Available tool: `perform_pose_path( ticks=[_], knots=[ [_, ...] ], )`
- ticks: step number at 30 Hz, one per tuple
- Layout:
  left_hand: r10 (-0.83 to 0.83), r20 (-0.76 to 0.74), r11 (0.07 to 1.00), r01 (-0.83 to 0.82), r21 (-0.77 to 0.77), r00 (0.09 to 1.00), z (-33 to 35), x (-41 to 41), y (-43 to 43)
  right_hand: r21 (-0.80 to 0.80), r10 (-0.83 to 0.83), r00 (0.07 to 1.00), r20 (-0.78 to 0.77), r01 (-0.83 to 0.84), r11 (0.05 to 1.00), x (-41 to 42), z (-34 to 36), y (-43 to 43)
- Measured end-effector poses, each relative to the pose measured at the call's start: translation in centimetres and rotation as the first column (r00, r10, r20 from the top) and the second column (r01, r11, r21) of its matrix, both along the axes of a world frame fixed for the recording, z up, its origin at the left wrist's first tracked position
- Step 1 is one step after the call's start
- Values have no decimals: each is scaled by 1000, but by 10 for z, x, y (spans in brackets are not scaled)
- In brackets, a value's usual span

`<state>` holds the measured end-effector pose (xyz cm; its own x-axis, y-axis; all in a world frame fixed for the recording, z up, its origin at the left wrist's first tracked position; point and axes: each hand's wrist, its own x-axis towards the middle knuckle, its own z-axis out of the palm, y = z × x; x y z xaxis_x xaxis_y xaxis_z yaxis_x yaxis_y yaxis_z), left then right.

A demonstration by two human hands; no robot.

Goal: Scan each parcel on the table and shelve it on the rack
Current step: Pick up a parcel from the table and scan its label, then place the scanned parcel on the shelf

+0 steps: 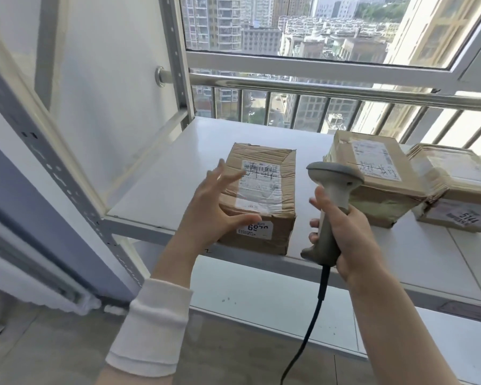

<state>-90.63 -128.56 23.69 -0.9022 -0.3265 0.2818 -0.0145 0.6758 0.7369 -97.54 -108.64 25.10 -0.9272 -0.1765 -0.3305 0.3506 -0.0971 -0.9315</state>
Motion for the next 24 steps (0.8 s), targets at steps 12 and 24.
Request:
perform_pose_path(
  ticks=[12,24],
  knots=[
    [-42,151,998,49,-46,988,-2,-82,-4,-130,-8,993,-119,-8,992,-27,24,29],
    [-96,166,993,105,-47,981,-5,-130,-14,-244,-20,996,-82,0,970,-47,11,37]
  ],
)
